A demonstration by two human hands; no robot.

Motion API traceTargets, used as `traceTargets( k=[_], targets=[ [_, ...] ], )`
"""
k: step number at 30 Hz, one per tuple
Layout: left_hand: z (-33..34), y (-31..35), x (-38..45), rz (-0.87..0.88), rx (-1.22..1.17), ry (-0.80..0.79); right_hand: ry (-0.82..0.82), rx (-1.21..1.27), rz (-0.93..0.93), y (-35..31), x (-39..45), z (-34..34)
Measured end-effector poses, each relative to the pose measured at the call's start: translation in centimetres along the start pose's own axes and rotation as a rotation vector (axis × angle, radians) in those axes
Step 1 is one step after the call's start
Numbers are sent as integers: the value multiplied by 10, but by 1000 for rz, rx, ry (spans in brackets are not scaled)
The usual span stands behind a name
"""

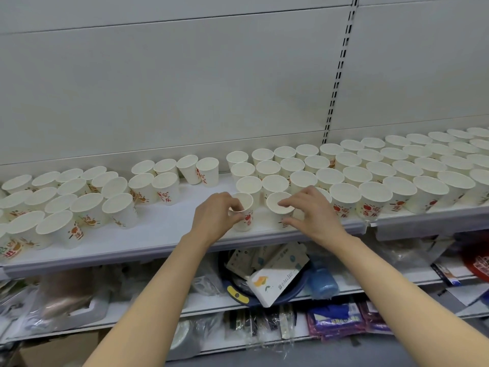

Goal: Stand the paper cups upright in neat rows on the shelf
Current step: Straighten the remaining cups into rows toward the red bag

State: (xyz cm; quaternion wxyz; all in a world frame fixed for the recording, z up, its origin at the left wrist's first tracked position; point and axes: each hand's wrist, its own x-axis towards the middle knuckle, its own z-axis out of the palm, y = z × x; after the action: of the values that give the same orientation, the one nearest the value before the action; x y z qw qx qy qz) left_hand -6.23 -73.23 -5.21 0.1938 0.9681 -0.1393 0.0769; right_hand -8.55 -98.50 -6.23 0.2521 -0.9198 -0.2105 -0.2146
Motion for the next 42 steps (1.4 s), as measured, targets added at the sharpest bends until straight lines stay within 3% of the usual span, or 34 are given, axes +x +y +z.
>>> traceTargets(
  k=[10, 19, 25, 28, 31, 42],
  targets=[
    [7, 3, 1, 53, -72, -41, -72, -97, -115, 19, 10, -6],
    [9, 4, 5, 58, -113, -48, -88, -9, -51, 21, 14, 4],
    [-14, 10, 33, -187, -174, 305, 48, 16, 3, 33, 46, -6],
    [-16, 12, 64, -372, -73, 183, -47, -61, 36, 32, 72, -9],
    [-10, 16, 84, -445, 37, 69, -178, -51, 92, 32, 89, -5],
    [7, 8, 100, -446, 59, 29, -299, -28, 74, 24, 99, 7]
  ],
)
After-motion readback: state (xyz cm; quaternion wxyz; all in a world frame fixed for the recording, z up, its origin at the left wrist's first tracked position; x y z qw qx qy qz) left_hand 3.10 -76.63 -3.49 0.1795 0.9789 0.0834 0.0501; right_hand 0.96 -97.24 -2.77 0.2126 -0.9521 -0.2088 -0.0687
